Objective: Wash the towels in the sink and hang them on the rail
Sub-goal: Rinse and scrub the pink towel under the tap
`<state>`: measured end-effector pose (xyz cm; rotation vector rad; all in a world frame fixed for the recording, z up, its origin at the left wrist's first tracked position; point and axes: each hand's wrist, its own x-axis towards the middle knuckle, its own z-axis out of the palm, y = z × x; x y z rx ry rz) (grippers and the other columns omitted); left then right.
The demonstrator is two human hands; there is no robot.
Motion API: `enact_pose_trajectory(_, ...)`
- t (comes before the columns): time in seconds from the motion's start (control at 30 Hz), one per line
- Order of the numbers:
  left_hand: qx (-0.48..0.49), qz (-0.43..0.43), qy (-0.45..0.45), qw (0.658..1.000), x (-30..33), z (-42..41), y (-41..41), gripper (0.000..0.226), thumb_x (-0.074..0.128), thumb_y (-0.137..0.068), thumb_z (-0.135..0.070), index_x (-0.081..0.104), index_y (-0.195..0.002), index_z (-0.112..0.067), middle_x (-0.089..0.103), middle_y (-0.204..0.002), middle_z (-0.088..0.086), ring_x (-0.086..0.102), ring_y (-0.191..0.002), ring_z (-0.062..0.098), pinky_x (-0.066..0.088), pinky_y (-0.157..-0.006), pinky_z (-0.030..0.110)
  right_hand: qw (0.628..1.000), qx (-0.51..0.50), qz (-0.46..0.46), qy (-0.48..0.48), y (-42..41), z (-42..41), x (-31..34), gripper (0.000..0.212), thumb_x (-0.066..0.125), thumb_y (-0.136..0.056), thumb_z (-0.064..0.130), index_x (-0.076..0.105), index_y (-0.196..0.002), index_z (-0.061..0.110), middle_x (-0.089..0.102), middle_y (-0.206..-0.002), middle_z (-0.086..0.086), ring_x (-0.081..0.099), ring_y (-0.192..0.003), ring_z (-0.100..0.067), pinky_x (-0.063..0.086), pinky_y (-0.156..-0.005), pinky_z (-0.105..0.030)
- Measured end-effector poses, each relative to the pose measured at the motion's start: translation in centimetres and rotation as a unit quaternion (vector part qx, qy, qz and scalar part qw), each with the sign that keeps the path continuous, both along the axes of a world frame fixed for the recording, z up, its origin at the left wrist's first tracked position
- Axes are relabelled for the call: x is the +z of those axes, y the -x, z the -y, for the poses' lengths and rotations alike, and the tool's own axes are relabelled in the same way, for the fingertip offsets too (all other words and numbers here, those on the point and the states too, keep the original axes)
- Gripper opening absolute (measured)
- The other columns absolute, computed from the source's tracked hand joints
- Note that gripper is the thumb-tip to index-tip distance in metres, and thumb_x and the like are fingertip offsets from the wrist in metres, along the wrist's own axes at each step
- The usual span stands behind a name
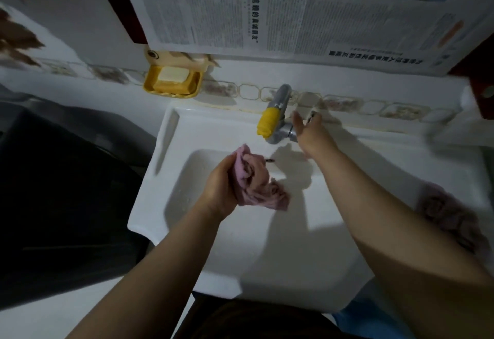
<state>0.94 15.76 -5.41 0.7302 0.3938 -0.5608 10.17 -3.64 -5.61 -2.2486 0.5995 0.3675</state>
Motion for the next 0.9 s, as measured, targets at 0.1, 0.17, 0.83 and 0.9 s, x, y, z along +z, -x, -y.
enact_pose_trajectory(0.1, 0.002, 0.021, 0.025, 0.999, 0.5, 0.5, -0.2, 0.042, 0.031, -0.099, -0.044, 0.064, -0.091, -0.018, 0.064, -0.088, 0.004, 0.061, -0.081, 0.016, 0.053, -0.076, 0.03, 0.993, 0.04, 0.018, 0.114, -1.7, 0.4, -0.2, 0.056, 0.028, -0.099, 0.05, 0.042, -0.129, 0.005, 0.057, -0.126, -0.025, 0.055, -0.114, -0.04, 0.043, -0.093, -0.043)
enact_pose_trajectory(0.17, -0.022, 0.028, 0.024, 0.999, 0.7, 0.9, -0.7, 0.04, 0.037, -0.1, -0.039, 0.071, -0.097, -0.018, 0.063, -0.09, 0.002, 0.061, -0.081, 0.014, 0.05, -0.079, 0.028, 0.989, 0.039, 0.033, 0.138, -2.1, 0.8, -0.6, 0.043, 0.03, -0.101, 0.036, 0.051, -0.117, 0.002, 0.06, -0.119, -0.027, 0.057, -0.11, -0.041, 0.044, -0.089, -0.042)
enact_pose_trajectory(0.83, 0.016, -0.039, 0.083, 0.996, 0.7, 1.8, -1.8, 0.059, 0.051, -0.091, -0.024, 0.036, -0.147, -0.014, 0.063, -0.116, 0.012, 0.059, -0.106, 0.025, 0.04, -0.106, 0.042, 0.989, 0.0, 0.138, 0.053, -0.8, 1.5, -3.4, 0.028, 0.038, -0.098, 0.024, 0.055, -0.102, 0.002, 0.064, -0.102, -0.026, 0.061, -0.093, -0.042, 0.052, -0.077, -0.05)
enact_pose_trajectory(0.9, 0.01, -0.038, 0.069, 0.997, 1.1, 1.8, -1.7, 0.052, 0.045, -0.096, -0.025, 0.039, -0.145, -0.012, 0.066, -0.109, 0.012, 0.061, -0.1, 0.024, 0.05, -0.093, 0.04, 0.99, -0.008, 0.134, 0.049, -0.8, 1.6, -3.8, 0.028, 0.039, -0.097, 0.026, 0.055, -0.101, 0.004, 0.065, -0.1, -0.024, 0.062, -0.091, -0.041, 0.053, -0.074, -0.054)
